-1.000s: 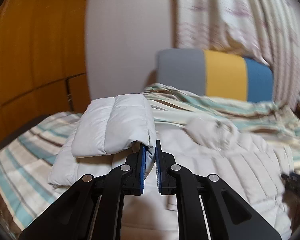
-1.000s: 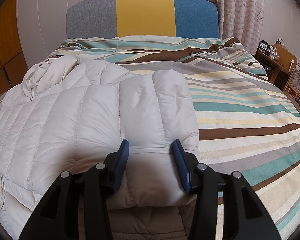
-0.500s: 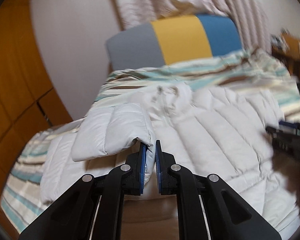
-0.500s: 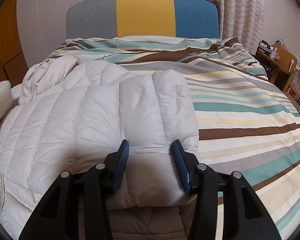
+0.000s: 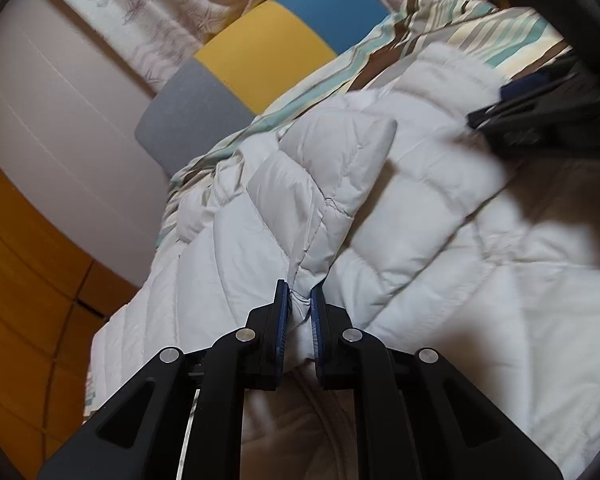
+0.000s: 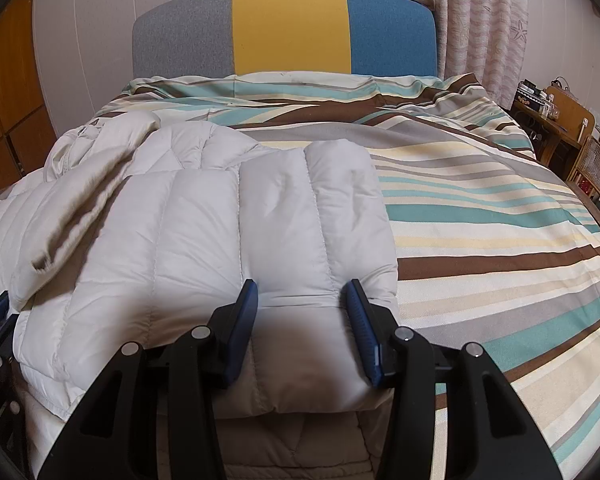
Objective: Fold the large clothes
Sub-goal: 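Fold the held sleeve across the jacket body and open the left tool, then grasp the jacket hem with the right tool while the left tool grasps it too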
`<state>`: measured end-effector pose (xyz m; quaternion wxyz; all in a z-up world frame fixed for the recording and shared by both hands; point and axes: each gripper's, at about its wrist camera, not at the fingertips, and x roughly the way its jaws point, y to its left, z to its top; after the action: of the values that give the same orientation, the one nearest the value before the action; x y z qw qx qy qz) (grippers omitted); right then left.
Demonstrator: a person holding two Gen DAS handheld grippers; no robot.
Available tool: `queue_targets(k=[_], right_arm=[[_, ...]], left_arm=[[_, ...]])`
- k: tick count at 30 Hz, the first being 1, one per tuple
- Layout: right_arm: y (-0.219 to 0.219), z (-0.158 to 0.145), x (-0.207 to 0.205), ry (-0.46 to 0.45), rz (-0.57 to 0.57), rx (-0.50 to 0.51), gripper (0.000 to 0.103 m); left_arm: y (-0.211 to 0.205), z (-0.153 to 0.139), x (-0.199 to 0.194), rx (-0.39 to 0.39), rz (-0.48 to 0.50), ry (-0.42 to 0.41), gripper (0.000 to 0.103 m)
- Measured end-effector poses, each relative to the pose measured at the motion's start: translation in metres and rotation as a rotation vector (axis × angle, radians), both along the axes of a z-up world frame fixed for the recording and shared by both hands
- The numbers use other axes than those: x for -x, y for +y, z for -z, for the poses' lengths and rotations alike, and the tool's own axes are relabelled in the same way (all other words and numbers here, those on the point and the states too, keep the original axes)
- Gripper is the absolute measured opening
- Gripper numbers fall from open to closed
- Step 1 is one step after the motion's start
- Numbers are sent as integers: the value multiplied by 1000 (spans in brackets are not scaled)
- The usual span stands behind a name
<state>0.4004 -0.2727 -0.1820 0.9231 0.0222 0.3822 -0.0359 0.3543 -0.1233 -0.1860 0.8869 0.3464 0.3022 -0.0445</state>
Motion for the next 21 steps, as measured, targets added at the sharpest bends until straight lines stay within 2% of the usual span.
queue_targets(k=[1, 2, 3, 4, 6, 8, 10, 12, 15, 17, 19, 21], right_arm=[[0, 0, 0, 0, 0, -1, 46], [0, 0, 0, 0, 0, -1, 46], [0, 0, 0, 0, 0, -1, 46], [0, 0, 0, 0, 0, 0, 46], [0, -1, 1, -8, 0, 3, 48], [2, -5, 3, -20, 4, 14, 51], [7, -13, 5, -34, -7, 32, 54], [17, -27, 7, -58, -43, 41, 55], [40, -52, 7, -109, -105, 17, 68], [64, -66, 2, -136, -150, 10, 68], [92, -71, -11, -122, -198, 20, 71], [112, -65, -23, -92, -218, 56, 71]], left_arm=[[1, -6, 6, 40, 27, 12, 28], [1, -13, 10, 70, 43, 13, 52], [3, -21, 13, 99, 51, 2, 68], [8, -32, 19, 150, 59, -18, 89], [23, -49, 29, 270, 62, -24, 90], [37, -57, 32, 331, 39, -21, 90], [59, -62, 35, 382, -23, -37, 90], [85, -62, 37, 441, -108, -56, 90], [141, -64, 32, 597, -314, -71, 93], [172, -66, 28, 690, -423, -76, 93], [203, -66, 30, 812, -516, -87, 93], [221, -65, 35, 886, -561, -99, 93]])
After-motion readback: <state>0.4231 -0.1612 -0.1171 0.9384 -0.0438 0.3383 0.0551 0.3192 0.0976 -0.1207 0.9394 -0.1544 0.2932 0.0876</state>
